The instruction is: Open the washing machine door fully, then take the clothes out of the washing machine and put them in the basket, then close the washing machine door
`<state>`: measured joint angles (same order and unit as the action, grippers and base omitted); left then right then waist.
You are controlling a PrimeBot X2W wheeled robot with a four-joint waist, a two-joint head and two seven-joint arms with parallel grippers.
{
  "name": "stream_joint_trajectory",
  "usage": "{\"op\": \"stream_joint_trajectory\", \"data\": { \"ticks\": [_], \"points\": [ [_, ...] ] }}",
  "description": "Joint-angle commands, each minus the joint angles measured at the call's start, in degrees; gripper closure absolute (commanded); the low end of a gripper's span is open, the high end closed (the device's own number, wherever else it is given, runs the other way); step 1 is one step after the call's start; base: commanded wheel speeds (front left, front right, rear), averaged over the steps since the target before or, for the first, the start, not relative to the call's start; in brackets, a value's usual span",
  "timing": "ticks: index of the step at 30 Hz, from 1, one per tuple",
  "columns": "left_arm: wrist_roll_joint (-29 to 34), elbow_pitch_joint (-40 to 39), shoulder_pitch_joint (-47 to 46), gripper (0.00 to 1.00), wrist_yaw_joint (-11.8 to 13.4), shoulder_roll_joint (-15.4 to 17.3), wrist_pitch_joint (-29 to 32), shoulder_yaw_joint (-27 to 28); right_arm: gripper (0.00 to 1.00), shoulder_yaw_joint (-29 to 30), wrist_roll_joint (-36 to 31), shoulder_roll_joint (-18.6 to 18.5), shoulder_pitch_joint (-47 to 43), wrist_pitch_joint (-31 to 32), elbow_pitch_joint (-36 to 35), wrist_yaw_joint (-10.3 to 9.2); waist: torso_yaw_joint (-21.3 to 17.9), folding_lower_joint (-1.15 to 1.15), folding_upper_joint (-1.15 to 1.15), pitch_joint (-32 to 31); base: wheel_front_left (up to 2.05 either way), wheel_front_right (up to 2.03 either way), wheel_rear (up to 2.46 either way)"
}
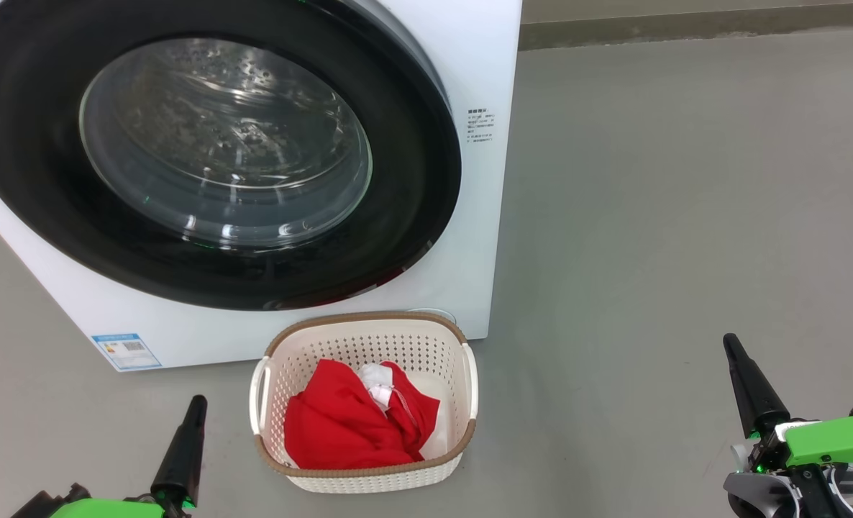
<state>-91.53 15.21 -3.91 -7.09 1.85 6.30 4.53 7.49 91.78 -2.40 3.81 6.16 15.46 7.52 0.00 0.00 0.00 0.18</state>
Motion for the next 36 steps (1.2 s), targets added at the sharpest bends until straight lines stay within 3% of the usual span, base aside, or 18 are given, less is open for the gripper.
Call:
{"op": "stream_joint_trajectory", "data": {
  "ticks": [1, 36],
  "points": [
    [-0.6, -1.2, -2.3, 1.00, -0.4, 1.0, 0.2, 2.0, 1.00, -0.9, 0.4, -0.5, 2.4, 0.4, -1.4, -0.03, 0.0, 0.00, 0.00, 0.0, 0.00, 0.00, 0.00],
    [-0.6, -1.2, -2.3, 1.00, -0.4, 1.0, 0.2, 2.0, 1.00, -0.9, 0.4, -0.5, 2.4, 0.3, -1.4, -0.03, 0.0, 0.00, 0.00, 0.0, 0.00, 0.00, 0.00]
  ]
}}
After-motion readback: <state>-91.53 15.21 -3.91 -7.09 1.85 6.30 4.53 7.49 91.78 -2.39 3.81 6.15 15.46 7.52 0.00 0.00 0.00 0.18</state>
